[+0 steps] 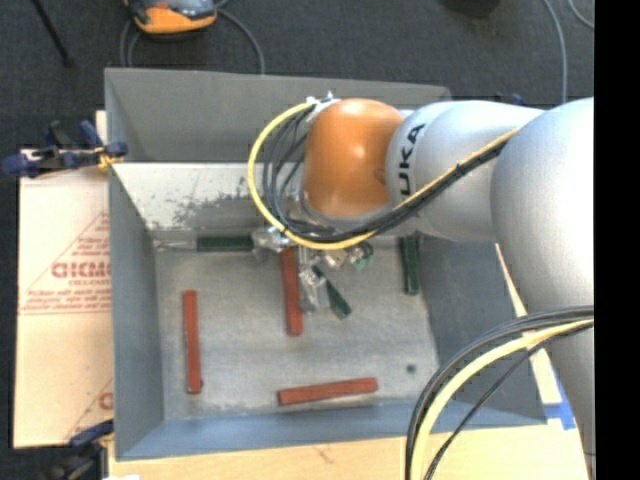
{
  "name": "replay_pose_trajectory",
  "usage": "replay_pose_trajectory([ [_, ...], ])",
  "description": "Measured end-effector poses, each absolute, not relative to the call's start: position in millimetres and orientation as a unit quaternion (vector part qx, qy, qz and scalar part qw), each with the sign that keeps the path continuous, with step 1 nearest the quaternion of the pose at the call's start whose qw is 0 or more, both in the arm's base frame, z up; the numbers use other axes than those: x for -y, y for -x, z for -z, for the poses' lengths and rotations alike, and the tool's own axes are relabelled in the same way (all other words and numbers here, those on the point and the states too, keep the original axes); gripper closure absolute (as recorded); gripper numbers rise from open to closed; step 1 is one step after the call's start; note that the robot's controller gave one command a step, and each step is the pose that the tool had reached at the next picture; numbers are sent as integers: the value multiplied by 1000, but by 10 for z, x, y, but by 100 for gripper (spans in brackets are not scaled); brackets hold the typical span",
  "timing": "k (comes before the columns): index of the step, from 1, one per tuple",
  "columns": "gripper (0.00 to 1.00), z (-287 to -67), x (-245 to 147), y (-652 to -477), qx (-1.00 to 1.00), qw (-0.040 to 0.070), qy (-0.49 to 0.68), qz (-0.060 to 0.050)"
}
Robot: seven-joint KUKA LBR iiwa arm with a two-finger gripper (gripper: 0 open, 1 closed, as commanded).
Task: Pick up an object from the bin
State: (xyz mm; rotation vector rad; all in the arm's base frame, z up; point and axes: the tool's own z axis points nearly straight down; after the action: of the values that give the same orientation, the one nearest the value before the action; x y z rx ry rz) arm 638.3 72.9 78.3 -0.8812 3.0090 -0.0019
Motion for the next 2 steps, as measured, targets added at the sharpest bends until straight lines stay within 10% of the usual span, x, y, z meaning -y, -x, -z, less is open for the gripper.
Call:
replay_pose_trajectory([
  [1,100,-745,-743,-6381,-959,5,283,-1],
  [2,0,-726,-734,-6367,-959,3,282,0],
])
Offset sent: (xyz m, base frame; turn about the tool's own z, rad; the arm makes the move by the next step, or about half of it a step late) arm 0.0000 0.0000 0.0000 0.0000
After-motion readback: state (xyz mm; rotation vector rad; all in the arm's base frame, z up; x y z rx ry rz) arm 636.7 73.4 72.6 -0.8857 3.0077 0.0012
